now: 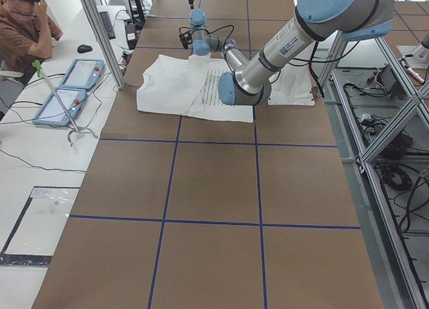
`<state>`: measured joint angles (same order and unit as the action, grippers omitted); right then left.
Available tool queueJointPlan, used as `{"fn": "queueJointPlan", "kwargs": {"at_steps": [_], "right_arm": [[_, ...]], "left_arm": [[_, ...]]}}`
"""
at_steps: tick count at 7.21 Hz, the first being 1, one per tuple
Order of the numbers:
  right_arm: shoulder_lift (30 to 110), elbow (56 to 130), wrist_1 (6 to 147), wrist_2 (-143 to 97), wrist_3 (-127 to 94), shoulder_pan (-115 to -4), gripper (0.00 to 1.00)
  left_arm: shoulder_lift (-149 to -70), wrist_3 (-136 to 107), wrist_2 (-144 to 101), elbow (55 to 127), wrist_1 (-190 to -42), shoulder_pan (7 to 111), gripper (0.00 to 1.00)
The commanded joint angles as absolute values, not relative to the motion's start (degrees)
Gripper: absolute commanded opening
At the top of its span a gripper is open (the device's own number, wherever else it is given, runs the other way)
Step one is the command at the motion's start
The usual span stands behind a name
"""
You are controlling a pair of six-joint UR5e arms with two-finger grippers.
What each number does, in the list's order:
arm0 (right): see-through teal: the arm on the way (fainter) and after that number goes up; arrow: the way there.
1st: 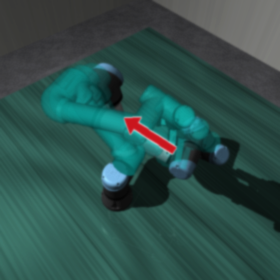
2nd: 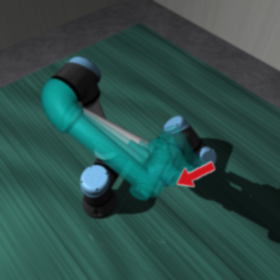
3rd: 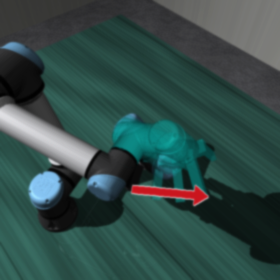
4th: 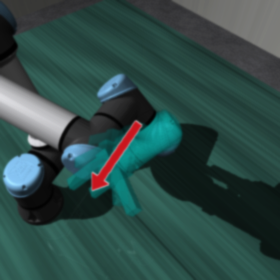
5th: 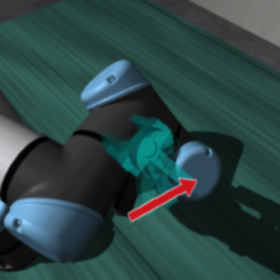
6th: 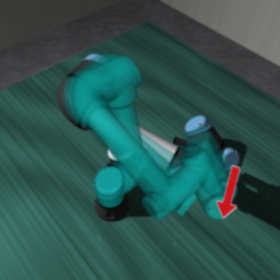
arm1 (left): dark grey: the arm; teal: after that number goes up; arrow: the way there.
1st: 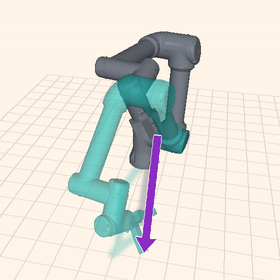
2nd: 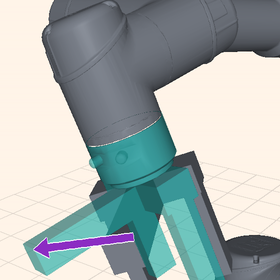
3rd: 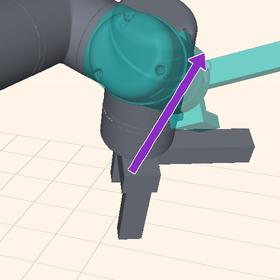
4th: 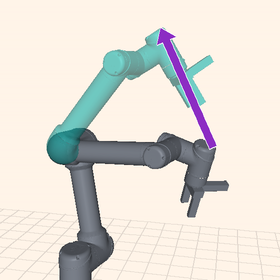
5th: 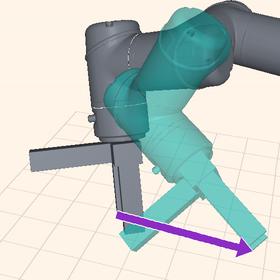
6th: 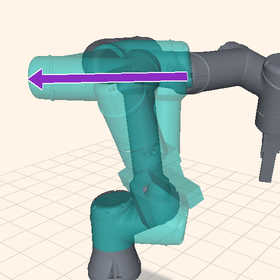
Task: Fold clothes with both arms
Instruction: 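Carry the sleeve across the shirt front toward the right gripper's side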
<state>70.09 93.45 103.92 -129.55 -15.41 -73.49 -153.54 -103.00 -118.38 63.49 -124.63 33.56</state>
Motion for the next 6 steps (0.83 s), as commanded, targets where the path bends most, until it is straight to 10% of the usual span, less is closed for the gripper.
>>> {"fn": "queueJointPlan", "kwargs": {"at_steps": [1,3,4,6], "right_arm": [[69.7,92.0,102.3,-129.6,-15.6,-73.5,1.00],[69.3,91.2,101.5,-129.7,-15.6,-73.5,1.00],[69.3,91.2,101.5,-129.9,-15.6,-73.5,1.00],[69.2,91.2,101.5,-130.5,-15.7,-73.4,1.00]], "left_arm": [[-153.5,-103.0,-118.2,63.3,-124.8,31.9,0.00],[-153.5,-104.7,-118.2,63.4,-124.8,31.5,0.18],[-153.5,-104.6,-118.2,63.5,-124.9,31.4,0.91],[-152.8,-104.0,-118.2,64.6,-124.7,31.5,1.00]]}}
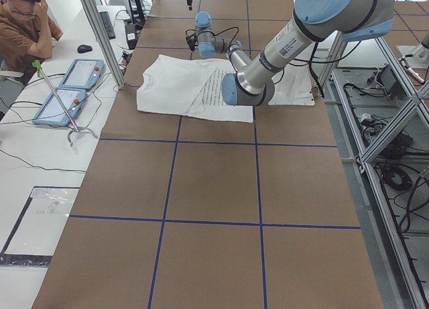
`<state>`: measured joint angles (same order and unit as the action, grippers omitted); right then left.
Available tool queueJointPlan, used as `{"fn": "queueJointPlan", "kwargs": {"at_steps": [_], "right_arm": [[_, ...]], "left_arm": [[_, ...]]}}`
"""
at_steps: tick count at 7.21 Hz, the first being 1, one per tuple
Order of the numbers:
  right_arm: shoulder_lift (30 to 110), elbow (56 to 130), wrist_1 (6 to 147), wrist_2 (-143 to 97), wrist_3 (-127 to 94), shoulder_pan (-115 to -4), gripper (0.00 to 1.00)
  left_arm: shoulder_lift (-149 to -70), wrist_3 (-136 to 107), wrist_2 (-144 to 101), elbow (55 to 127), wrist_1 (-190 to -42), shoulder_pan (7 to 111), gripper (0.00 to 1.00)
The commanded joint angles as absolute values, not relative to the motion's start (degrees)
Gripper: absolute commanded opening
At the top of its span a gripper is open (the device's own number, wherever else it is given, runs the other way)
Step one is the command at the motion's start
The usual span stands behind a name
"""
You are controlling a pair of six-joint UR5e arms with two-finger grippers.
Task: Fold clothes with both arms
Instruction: 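Carry the sleeve across the shirt front toward the right gripper's side, then release the sleeve with the left gripper while both grippers move to hem corners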
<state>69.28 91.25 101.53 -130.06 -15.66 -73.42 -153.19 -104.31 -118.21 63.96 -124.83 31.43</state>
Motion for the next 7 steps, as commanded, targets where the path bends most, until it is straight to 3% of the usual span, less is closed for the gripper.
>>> {"fn": "queueJointPlan", "kwargs": {"at_steps": [1,4,7], "right_arm": [[69.2,91.2,100.6,-133.1,-15.9,-73.5,1.00],[73.8,97.7,92.0,-134.4,-26.2,-70.0,1.00],[86.3,112.5,78.5,-130.1,-52.8,-56.4,1.00]], "left_arm": [[-149.9,-103.6,-118.0,68.1,-124.5,31.6,1.00],[-141.3,-98.0,-118.0,80.5,-117.6,34.4,1.00],[-121.1,-81.7,-118.0,105.0,-108.5,37.6,1.00]]}}
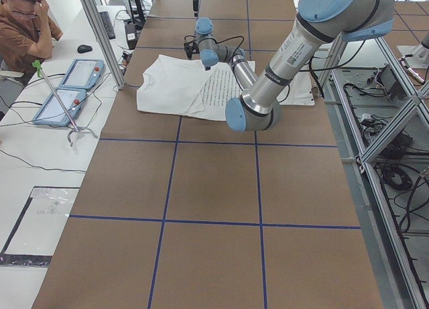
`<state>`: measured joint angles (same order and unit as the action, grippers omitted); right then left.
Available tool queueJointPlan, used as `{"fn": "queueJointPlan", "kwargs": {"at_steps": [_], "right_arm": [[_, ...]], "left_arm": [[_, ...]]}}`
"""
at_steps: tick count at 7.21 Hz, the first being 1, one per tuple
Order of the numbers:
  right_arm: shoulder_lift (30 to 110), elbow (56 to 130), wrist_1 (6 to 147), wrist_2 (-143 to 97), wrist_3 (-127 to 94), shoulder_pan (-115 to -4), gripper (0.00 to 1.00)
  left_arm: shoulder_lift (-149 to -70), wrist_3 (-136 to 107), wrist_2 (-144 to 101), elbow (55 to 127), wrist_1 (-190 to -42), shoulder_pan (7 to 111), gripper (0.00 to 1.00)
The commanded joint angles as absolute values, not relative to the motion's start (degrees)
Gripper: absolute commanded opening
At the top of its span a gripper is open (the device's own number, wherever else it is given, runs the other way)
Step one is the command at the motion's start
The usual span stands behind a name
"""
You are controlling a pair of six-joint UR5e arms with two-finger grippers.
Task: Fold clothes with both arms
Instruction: 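Release the sleeve with the left gripper while both grippers move to hem corners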
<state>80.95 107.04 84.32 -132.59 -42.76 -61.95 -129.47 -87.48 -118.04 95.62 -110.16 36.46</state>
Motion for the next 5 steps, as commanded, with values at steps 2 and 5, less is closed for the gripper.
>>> {"fn": "queueJointPlan", "kwargs": {"at_steps": [2,5], "right_arm": [[94.7,117.8,65.3,-119.8,-69.8,-42.7,1.00],[95.8,121.3,63.0,-105.4,-86.0,-23.4,1.00]], "left_arm": [[-112.3,-77.5,-115.1,112.8,-108.5,37.9,1.00],[-103.5,-73.4,-113.9,118.6,-108.7,37.7,1.00]]}}
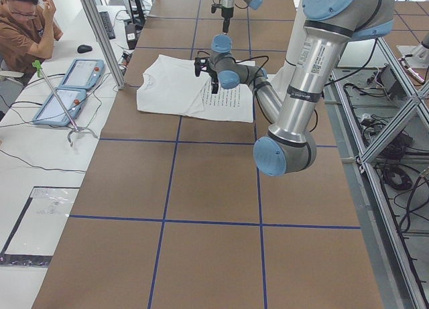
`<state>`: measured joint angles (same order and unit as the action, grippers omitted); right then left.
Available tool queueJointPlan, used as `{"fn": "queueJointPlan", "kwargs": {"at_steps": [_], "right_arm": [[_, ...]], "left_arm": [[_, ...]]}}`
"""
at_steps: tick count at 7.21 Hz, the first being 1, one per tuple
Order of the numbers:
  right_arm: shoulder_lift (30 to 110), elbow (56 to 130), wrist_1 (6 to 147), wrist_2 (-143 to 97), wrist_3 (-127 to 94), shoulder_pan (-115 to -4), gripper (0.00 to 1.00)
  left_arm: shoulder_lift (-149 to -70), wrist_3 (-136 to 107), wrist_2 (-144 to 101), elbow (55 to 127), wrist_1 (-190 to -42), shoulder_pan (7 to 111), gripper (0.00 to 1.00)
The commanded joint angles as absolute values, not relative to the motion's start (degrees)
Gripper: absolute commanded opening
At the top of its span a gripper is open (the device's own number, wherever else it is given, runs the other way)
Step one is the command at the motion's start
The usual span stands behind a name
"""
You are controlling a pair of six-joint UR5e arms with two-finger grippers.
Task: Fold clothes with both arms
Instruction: 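Release the sleeve with the left gripper while both grippers move to hem corners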
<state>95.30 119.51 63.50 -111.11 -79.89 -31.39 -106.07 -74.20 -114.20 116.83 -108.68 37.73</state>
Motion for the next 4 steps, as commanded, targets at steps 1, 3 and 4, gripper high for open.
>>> {"fn": "queueJointPlan", "kwargs": {"at_steps": [1,3,4], "right_arm": [[95.8,122.9,63.0,-100.5,-91.4,-16.6,0.99],[93.4,122.0,68.8,-93.7,-92.5,-8.6,0.98],[89.8,120.4,71.7,-93.9,-92.5,-8.4,0.98]], "left_arm": [[-103.4,-73.5,-113.7,119.2,-108.7,37.6,1.00],[-102.0,-73.4,-113.5,120.9,-108.7,37.7,1.00],[-101.9,-73.5,-113.6,121.1,-108.7,37.7,1.00]]}}
